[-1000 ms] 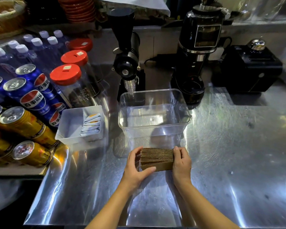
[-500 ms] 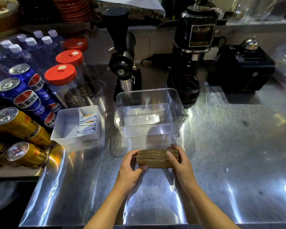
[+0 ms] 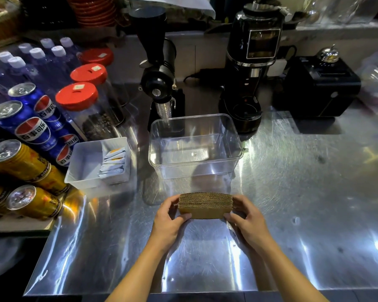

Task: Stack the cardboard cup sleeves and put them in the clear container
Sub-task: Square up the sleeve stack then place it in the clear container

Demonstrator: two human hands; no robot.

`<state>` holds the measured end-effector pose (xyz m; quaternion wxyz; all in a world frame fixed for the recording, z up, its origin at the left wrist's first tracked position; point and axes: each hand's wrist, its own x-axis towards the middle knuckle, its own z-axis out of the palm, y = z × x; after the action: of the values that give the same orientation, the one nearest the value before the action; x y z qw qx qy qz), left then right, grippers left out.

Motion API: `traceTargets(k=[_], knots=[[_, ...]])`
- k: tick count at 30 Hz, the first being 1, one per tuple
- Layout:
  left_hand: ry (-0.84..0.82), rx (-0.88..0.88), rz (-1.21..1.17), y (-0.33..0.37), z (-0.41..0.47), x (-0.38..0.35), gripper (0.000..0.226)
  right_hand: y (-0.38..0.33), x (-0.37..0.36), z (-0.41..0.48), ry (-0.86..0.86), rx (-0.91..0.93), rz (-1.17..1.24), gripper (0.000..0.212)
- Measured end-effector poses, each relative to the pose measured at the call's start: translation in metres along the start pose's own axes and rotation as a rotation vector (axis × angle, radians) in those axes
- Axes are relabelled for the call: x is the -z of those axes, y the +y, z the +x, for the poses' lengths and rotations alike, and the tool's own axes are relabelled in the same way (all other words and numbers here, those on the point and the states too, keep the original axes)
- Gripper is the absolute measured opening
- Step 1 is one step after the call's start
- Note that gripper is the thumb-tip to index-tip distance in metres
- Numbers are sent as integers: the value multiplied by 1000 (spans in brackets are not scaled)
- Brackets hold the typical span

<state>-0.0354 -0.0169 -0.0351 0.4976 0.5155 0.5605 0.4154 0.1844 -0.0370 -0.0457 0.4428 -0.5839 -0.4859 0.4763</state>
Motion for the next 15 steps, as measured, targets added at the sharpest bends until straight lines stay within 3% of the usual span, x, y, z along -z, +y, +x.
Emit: traceTargets(k=[5,11,15], knots=[[32,14,10,5,2,3,47,-18,2,4,58,17,-9,42],[93,-167,22,58,24,10,42,-78,5,29,53,129,78,43],[132,-244,13,99,55,13,38,-118,2,61,46,169,137,32]])
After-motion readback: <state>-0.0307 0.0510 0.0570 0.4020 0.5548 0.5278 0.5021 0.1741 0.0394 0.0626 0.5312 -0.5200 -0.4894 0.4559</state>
